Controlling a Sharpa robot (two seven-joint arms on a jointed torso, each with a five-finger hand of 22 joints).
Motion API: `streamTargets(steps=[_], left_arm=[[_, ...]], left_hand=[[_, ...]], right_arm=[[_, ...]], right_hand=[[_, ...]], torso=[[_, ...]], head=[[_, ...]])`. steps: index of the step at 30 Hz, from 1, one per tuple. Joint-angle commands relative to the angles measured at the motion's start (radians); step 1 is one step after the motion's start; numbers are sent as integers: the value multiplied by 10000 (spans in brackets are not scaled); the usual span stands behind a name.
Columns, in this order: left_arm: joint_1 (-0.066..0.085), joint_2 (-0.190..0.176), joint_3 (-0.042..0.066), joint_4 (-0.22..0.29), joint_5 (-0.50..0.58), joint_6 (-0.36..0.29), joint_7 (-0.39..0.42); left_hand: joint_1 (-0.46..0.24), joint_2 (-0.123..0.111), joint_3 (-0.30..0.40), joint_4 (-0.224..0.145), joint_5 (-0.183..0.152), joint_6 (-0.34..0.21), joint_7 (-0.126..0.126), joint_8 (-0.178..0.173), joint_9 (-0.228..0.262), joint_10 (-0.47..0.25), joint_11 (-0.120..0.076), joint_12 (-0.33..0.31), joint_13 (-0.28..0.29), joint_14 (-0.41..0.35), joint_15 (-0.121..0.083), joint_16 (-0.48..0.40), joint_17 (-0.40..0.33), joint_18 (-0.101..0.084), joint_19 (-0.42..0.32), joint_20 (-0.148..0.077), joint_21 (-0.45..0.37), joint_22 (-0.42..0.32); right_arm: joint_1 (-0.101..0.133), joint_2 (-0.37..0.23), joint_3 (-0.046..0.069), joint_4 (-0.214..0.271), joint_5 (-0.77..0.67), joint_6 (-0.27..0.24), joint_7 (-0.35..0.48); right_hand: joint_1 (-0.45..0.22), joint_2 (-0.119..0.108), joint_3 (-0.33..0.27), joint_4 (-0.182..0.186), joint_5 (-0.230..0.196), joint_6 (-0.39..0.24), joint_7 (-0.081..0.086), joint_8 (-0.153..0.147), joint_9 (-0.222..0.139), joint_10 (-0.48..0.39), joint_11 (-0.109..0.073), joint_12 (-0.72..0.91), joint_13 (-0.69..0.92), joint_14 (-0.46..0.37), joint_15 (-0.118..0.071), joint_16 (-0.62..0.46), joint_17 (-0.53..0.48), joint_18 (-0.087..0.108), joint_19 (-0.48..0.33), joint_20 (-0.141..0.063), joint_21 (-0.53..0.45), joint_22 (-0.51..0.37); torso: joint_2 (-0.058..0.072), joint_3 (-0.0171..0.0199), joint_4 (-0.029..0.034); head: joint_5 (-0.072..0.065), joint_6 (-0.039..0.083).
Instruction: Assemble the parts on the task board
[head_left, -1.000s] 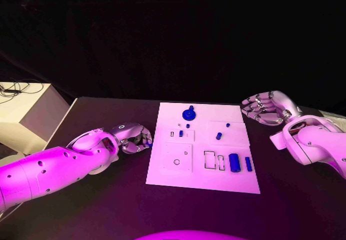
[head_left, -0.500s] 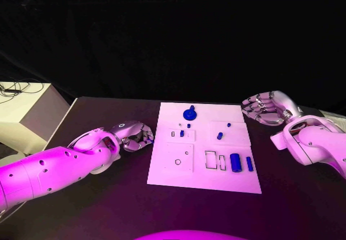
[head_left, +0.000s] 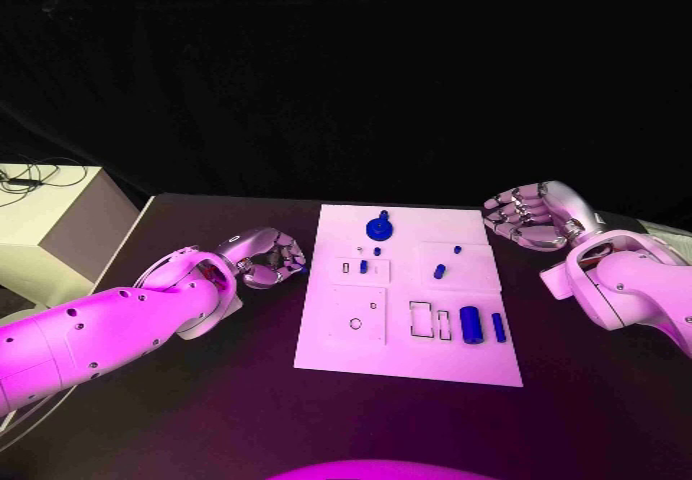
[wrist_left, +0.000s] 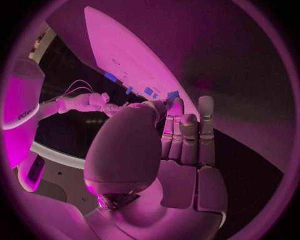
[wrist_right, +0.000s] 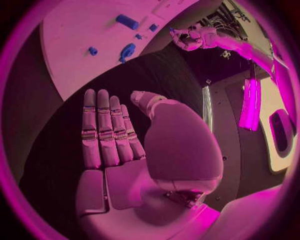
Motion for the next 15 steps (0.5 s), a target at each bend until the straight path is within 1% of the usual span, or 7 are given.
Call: streamTargets(steps=[1, 5, 6, 8, 10, 15], left_arm=[[6, -4, 77, 66, 1880, 339, -126], [11, 17, 218, 55, 3008, 385, -299], [16, 33, 273, 34, 3521, 406, -431], [25, 63, 318, -7, 4026, 421, -582], [39, 115, 351, -61, 4431, 429, -735], [86, 268, 385, -168, 4874, 361, -1083]], left_hand=[[63, -8, 38, 30, 32, 289, -107, 158, 877, 63, 23, -57, 10, 66, -10, 69, 30, 73, 51, -18, 41, 8], [74, -14, 51, 23, 32, 293, -99, 161, 890, 75, 28, -58, 9, 103, -11, 89, 85, 58, 111, -23, 100, 67], [77, -13, 54, 22, 33, 293, -97, 162, 893, 78, 29, -58, 9, 114, -11, 95, 102, 55, 126, -24, 115, 83], [80, -14, 60, 20, 33, 294, -92, 162, 898, 82, 32, -59, 8, 130, -11, 104, 126, 52, 137, -26, 126, 92], [81, -14, 63, 20, 33, 293, -90, 162, 901, 84, 34, -60, 8, 136, -11, 108, 133, 48, 153, -27, 142, 109], [83, -15, 72, 18, 33, 293, -82, 163, 911, 92, 39, -61, 7, 169, -9, 127, 183, 43, 178, -30, 166, 130]], right_arm=[[-3, 7, 2, 28, -22, 92, 147], [-3, 18, 2, 32, -22, 90, 151], [-3, 22, 2, 33, -22, 89, 151], [-3, 29, 3, 33, -22, 88, 149], [-3, 36, 3, 33, -22, 85, 149], [-2, 49, 3, 51, -22, 82, 148]], right_hand=[[-91, -18, -19, 40, 46, -5, 95, -59, -16, -8, 47, -54, -29, -27, 77, -61, -25, 43, -71, 19, -44, -34], [-91, -18, -19, 40, 46, -5, 95, -59, -16, -8, 47, -54, -29, -27, 77, -61, -25, 43, -71, 19, -44, -34], [-91, -18, -19, 40, 46, -5, 95, -59, -16, -8, 47, -54, -29, -27, 77, -61, -25, 43, -71, 19, -44, -34], [-91, -18, -19, 40, 46, -5, 95, -59, -16, -8, 47, -54, -29, -27, 77, -61, -25, 43, -71, 19, -44, -34], [-91, -18, -19, 40, 46, -5, 95, -59, -16, -8, 47, -54, -29, -27, 77, -61, -25, 43, -71, 19, -44, -34], [-83, -18, -18, 33, 52, -5, 95, -64, -17, -9, 47, -58, -37, -28, 77, -68, -32, 45, -76, 21, -43, -49]], torso=[[0, 0, 6], [4, 0, 5], [6, 0, -4], [11, 6, -13], [11, 9, -13], [14, 6, -4]], head=[[-1, 8], [-6, 19], [5, 31], [1, 48], [0, 52], [-23, 51]])
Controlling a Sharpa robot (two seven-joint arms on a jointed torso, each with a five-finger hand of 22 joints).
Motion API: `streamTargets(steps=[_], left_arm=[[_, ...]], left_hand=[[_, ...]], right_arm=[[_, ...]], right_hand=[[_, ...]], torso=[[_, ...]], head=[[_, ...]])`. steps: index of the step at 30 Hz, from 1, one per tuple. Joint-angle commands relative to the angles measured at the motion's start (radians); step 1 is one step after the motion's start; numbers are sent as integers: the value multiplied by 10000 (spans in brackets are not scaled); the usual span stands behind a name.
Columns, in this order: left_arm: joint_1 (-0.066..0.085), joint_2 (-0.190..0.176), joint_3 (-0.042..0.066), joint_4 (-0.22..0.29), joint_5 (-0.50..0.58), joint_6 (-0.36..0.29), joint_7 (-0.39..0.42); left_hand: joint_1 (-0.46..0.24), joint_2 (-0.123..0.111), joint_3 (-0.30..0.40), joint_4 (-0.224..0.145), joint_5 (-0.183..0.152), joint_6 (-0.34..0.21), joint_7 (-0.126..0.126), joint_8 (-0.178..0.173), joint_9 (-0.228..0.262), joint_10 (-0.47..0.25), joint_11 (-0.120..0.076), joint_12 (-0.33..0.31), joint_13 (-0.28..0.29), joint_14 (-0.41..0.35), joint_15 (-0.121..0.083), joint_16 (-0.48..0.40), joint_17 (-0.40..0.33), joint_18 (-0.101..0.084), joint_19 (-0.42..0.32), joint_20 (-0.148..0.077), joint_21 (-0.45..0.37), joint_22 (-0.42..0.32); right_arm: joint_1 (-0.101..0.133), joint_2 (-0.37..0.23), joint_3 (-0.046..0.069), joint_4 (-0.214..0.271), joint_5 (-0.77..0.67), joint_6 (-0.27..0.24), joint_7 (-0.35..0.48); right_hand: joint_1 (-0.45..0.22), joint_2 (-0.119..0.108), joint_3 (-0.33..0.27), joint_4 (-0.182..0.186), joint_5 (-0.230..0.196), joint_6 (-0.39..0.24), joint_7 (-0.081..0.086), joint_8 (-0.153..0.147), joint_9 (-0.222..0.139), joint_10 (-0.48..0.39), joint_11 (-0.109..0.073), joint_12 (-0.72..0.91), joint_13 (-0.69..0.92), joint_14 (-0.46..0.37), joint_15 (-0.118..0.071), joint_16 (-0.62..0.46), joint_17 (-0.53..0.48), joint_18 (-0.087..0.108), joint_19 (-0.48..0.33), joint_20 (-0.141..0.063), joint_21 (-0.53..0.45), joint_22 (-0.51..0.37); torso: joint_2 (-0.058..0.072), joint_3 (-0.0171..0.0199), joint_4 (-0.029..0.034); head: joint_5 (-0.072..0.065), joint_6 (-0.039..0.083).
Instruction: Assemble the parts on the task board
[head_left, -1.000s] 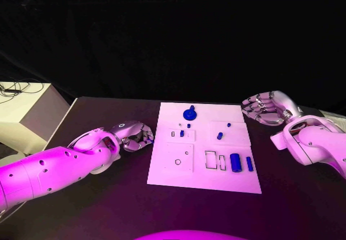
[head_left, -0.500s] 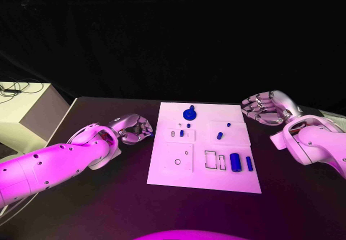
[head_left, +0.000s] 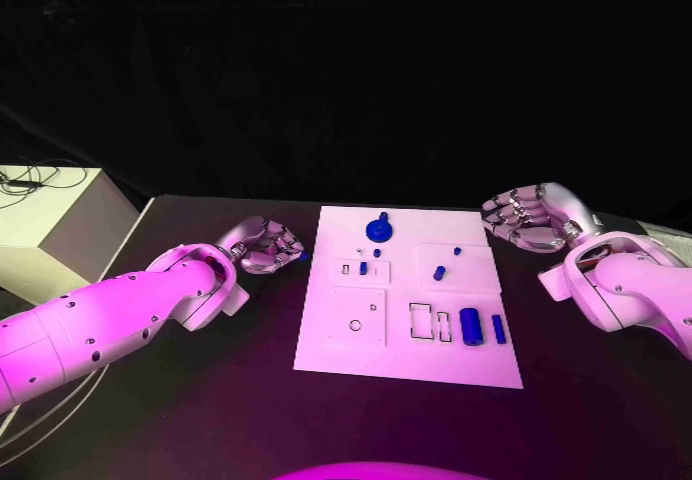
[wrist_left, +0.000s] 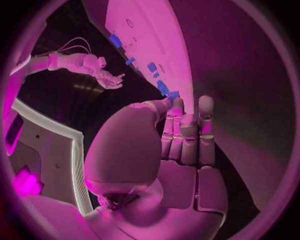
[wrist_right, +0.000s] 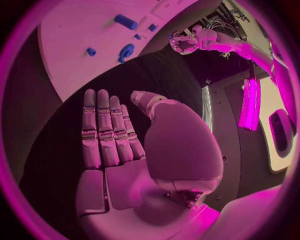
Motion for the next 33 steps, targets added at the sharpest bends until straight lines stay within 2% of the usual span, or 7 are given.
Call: streamTargets(steps=[1, 6, 12, 16, 22, 26, 33], left_arm=[[50, 119, 23, -48, 1220, 101, -591], [136, 366, 34, -175, 1181, -4, -831], [353, 668, 38, -346, 799, -51, -860], [595, 864, 38, -501, 513, -71, -828], [1086, 1306, -5, -869, -248, -61, -716], [1382, 1646, -206, -1178, -1224, -24, -624], [1946, 2309, -973, -1791, -3609, -69, -270]], left_hand=[[82, -13, 47, -7, 54, 292, -82, 163, 911, 58, 5, -61, 5, 95, -8, 50, 27, 45, 88, -10, 43, 16], [96, -28, 70, -25, 55, 290, -69, 163, 936, 74, 12, -65, 3, 117, -5, 66, 40, 37, 136, -17, 88, 54], [103, -34, 77, -33, 55, 287, -65, 163, 944, 75, 15, -68, 1, 125, -4, 71, 48, 33, 154, -19, 106, 69], [110, -40, 84, -41, 55, 284, -62, 162, 950, 76, 17, -72, -1, 132, -3, 75, 56, 28, 177, -20, 128, 91], [117, -49, 89, -50, 55, 282, -58, 162, 958, 77, 19, -75, -2, 151, -2, 86, 85, 18, 214, -21, 165, 128], [126, -58, 97, -62, 54, 280, -54, 161, 968, 78, 21, -80, -5, 166, 0, 94, 105, 10, 247, -23, 198, 161], [147, -88, 112, -89, 55, 276, -53, 161, 987, 77, 22, -91, -11, 174, 2, 98, 110, 5, 272, -26, 226, 185]], right_arm=[[-2, 18, 3, 37, -24, 83, 140], [-1, 31, 3, 57, -24, 81, 143], [1, 45, 4, 62, -24, 79, 147], [2, 56, 4, 56, -24, 77, 148], [6, 85, 5, 41, -24, 77, 150], [7, 108, 5, 33, -24, 81, 152], [9, 130, 5, 31, -24, 88, 162]], right_hand=[[-83, -18, -18, 33, 52, 19, 71, -64, -9, -9, 47, -58, -17, 8, 40, -68, -16, 45, -76, 22, -43, -8], [-83, -18, -18, 33, 52, 19, 71, -64, -9, -9, 47, -58, -17, 8, 40, -68, -16, 45, -76, 22, -43, -8], [-71, -18, -15, 24, 58, 20, 70, -68, -10, -10, 46, -61, -25, 8, 40, -75, -24, 46, -79, 23, -42, -24], [-71, -18, -15, 24, 58, 20, 70, -68, -10, -10, 46, -61, -25, 8, 40, -75, -24, 46, -79, 23, -42, -24], [-64, -19, -14, 19, 60, 20, 71, -71, -11, -11, 47, -64, -32, 7, 41, -79, -29, 47, -81, 24, -41, -36], [-64, -19, -14, 19, 60, 20, 71, -71, -11, -11, 47, -64, -32, 7, 41, -79, -29, 47, -81, 24, -41, -36], [-64, -19, -14, 19, 60, 20, 71, -71, -11, -11, 47, -64, -32, 7, 41, -79, -29, 47, -81, 24, -41, -36]], torso=[[12, 2, 3], [2, -2, 10], [2, 1, -7], [2, 9, -8], [-11, 10, 9], [-11, 10, 7], [-8, -7, 17]], head=[[-27, 9], [-54, 22], [-77, 43], [-91, 57], [-141, 111], [-148, 130], [-160, 170]])
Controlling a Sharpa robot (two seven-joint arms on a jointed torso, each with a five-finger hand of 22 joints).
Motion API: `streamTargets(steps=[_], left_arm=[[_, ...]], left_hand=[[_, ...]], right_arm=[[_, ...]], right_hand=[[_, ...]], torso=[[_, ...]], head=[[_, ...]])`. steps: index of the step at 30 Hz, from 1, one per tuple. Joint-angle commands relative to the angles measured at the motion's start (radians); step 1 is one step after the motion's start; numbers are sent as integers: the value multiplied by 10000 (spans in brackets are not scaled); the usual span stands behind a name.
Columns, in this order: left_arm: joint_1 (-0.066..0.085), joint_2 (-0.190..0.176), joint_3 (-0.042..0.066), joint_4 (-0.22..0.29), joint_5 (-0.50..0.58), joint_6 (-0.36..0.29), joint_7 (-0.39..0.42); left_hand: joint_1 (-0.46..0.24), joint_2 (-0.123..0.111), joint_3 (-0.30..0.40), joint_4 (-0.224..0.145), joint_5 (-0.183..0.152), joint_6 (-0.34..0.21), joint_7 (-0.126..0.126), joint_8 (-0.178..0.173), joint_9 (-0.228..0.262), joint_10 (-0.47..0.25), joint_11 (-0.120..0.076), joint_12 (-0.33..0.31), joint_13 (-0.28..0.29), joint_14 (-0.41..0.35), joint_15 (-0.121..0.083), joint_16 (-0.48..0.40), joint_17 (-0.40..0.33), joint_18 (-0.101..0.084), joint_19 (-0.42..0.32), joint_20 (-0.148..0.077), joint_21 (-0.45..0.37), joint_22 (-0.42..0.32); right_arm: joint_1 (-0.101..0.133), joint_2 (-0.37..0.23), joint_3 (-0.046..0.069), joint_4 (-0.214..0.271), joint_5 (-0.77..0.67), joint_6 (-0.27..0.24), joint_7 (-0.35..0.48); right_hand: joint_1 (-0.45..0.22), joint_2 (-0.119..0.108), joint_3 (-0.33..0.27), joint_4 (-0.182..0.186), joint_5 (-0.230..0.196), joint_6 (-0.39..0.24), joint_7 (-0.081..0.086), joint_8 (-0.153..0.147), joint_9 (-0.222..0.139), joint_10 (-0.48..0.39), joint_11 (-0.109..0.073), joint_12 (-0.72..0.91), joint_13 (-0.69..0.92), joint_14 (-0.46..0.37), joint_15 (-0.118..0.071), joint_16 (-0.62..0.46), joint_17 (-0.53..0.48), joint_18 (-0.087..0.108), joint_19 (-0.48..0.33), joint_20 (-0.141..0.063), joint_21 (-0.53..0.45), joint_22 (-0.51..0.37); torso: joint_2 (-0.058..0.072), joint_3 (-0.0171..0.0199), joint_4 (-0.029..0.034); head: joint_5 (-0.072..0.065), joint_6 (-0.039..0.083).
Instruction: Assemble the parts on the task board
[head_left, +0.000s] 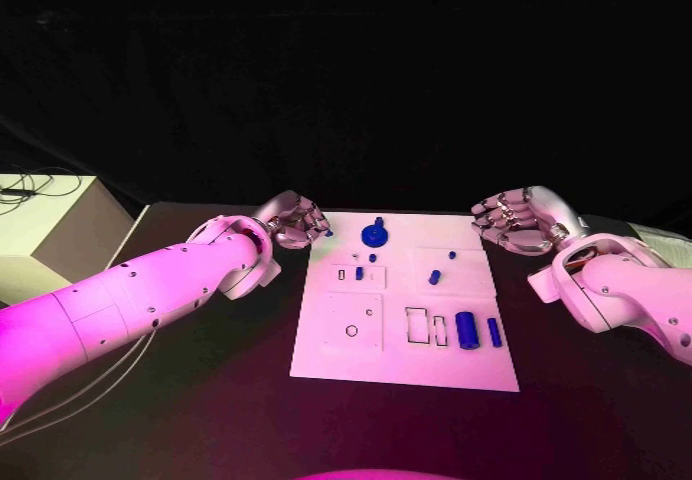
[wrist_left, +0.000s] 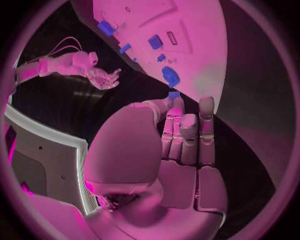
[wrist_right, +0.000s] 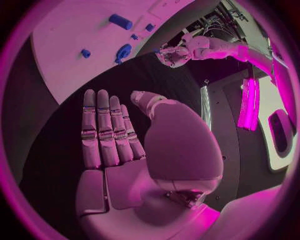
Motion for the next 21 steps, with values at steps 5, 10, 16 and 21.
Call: streamTargets(steps=[5, 10, 16, 21], left_arm=[[414, 553, -470, -413, -3122, -63, 542], [595, 830, -742, -643, -3821, -54, 600], [697, 1010, -896, -762, -4320, -86, 632], [771, 1090, -968, -854, -4563, -48, 658]], left_hand=[[66, 35, 61, -40, 34, 257, -62, 163, 998, 82, 19, -55, -17, 32, 2, 57, 6, -4, 130, 6, 69, 45], [83, 17, 80, -56, 35, 261, -64, 164, 1012, 85, 16, -63, -21, 22, 1, 50, -19, -10, 159, 3, 100, 75], [87, 11, 87, -60, 34, 261, -64, 164, 1016, 85, 16, -66, -23, 15, 0, 45, -33, -9, 158, 2, 100, 73], [87, 11, 87, -60, 34, 261, -64, 164, 1016, 85, 16, -66, -23, 15, 0, 45, -33, -9, 158, 2, 100, 73]], right_arm=[[2, 32, 5, 3, -28, 97, 152], [2, 41, 5, 6, -27, 102, 157], [2, 46, 5, 7, -26, 105, 160], [3, 48, 5, 12, -25, 109, 162]], right_hand=[[-57, -19, -13, 12, 63, 18, 74, -36, -13, -13, 48, -68, -24, 6, 43, -46, -22, 48, -46, -12, -40, -23], [-57, -19, -13, 12, 63, 18, 74, -36, -13, -13, 48, -68, -24, 6, 43, -46, -22, 48, -46, -12, -40, -23], [-57, -19, -13, 12, 63, 18, 74, -36, -13, -13, 48, -68, -24, 6, 43, -46, -22, 48, -46, -12, -40, -23], [-57, -19, -13, 12, 63, 18, 74, -36, -13, -13, 48, -68, -24, 6, 43, -46, -22, 48, -46, -12, -40, -23]], torso=[[14, -6, -19], [13, -4, -10], [12, -10, 1], [24, -11, -8]], head=[[-5, 37], [-23, 26], [-70, 22], [-75, 18]])
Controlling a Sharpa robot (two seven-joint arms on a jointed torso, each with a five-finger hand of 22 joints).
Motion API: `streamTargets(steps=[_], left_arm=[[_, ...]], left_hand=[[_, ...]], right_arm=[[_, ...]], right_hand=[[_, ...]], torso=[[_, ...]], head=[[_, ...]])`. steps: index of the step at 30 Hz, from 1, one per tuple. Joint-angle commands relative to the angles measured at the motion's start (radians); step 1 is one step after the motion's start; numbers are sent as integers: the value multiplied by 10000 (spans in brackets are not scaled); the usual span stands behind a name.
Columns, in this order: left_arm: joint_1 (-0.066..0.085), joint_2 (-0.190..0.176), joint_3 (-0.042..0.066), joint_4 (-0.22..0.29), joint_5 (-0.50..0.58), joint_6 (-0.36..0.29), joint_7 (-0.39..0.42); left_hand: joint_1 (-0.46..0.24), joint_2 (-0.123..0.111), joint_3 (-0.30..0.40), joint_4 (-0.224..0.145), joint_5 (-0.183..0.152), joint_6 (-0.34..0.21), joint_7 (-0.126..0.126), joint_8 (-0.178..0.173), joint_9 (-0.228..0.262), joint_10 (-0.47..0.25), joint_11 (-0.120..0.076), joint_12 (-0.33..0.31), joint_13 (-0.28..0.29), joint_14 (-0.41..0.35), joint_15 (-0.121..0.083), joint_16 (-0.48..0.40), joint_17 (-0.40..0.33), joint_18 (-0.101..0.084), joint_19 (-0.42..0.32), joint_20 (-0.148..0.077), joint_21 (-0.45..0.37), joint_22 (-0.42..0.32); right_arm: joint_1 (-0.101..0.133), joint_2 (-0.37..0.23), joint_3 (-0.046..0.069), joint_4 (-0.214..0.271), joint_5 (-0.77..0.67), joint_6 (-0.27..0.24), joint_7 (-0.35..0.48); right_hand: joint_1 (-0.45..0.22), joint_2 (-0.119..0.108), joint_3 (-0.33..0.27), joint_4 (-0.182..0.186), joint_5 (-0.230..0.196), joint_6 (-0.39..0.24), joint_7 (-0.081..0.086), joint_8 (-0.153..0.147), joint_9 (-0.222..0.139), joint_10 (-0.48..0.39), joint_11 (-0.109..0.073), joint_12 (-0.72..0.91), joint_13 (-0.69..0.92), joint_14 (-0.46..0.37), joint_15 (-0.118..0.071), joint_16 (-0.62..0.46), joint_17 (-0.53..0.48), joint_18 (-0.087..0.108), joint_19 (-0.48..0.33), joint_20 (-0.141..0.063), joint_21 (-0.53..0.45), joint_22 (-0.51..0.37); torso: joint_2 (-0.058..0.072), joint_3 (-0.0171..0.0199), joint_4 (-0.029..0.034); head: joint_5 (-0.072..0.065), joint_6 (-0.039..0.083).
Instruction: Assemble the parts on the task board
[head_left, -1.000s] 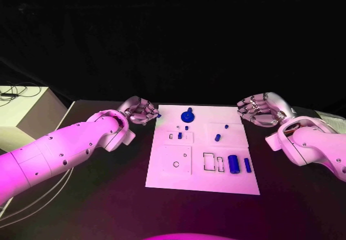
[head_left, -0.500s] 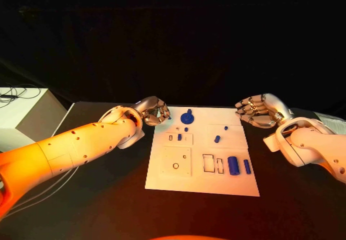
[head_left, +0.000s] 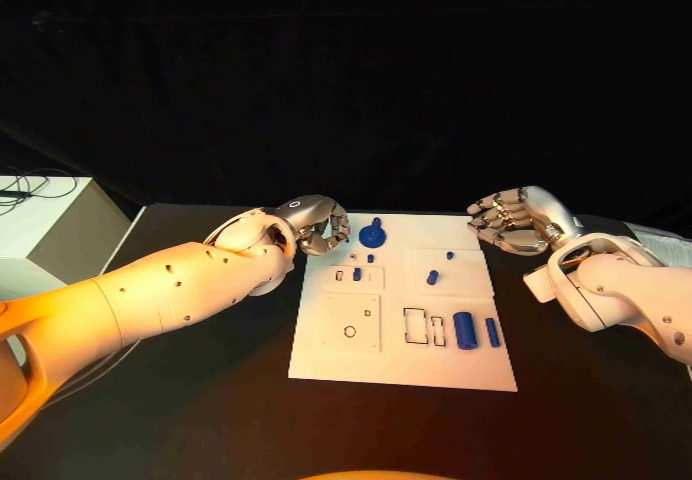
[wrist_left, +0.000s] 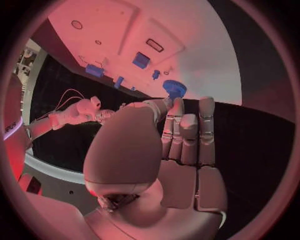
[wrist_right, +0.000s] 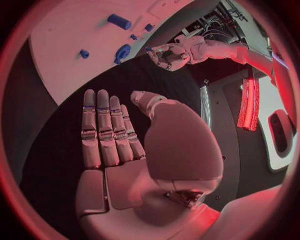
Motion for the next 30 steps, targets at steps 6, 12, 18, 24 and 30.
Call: streamTargets(steps=[6, 12, 18, 24, 30], left_arm=[[237, 124, -278, -220, -938, 101, 245], [340, 168, -467, -412, -1116, 267, 313], [369, 235, -597, -584, -1168, 356, 410], [374, 251, -663, -675, -1204, 389, 439], [376, 247, -696, -746, -1228, 417, 454]], left_hand=[[13, 68, 50, -13, 38, 186, -60, 162, 1027, 86, 14, -74, -17, 11, -2, 40, -20, -11, 95, 0, 66, 24], [17, 62, 56, -16, 38, 187, -60, 162, 1031, 87, 14, -77, -19, 17, -2, 42, -9, -17, 116, -1, 88, 47], [17, 62, 56, -16, 38, 187, -60, 162, 1031, 87, 14, -77, -19, 17, -2, 42, -9, -17, 116, -1, 88, 47], [21, 52, 65, -21, 37, 188, -61, 161, 1037, 88, 13, -81, -21, -6, -3, 28, -55, -12, 103, -3, 77, 33], [21, 52, 65, -21, 37, 188, -61, 161, 1037, 88, 13, -81, -21, -6, -3, 28, -55, -12, 103, -3, 77, 33]], right_arm=[[6, -1, 4, 25, -26, 109, 145], [11, -8, 5, 35, -26, 108, 145], [14, -2, 6, 42, -26, 108, 150], [16, -13, 6, 50, -26, 109, 149], [21, -20, 7, 58, -26, 110, 149]], right_hand=[[-57, -19, -13, 12, 63, 17, 75, -36, -14, -13, 48, -68, -10, 5, 43, -46, -9, 48, -47, -11, -40, -9], [-57, -19, -13, 12, 63, 17, 75, -36, -14, -13, 48, -68, -10, 5, 43, -46, -9, 48, -47, -11, -40, -9], [-47, -16, -11, 3, 67, 18, 79, -47, -17, -14, 52, -76, -28, 5, 46, -61, -25, 49, -51, -7, -37, -45], [-47, -16, -11, 3, 67, 18, 79, -47, -17, -14, 52, -76, -28, 5, 46, -61, -25, 49, -51, -7, -37, -45], [-47, -16, -11, 3, 67, 18, 79, -47, -17, -14, 52, -76, -28, 5, 46, -61, -25, 49, -51, -7, -37, -45]], torso=[[2, -3, 4], [4, 3, 7], [3, 0, -7], [4, 1, 4], [3, -1, 16]], head=[[-9, -40], [-17, -63], [-26, -80], [-47, -93], [-53, -108]])
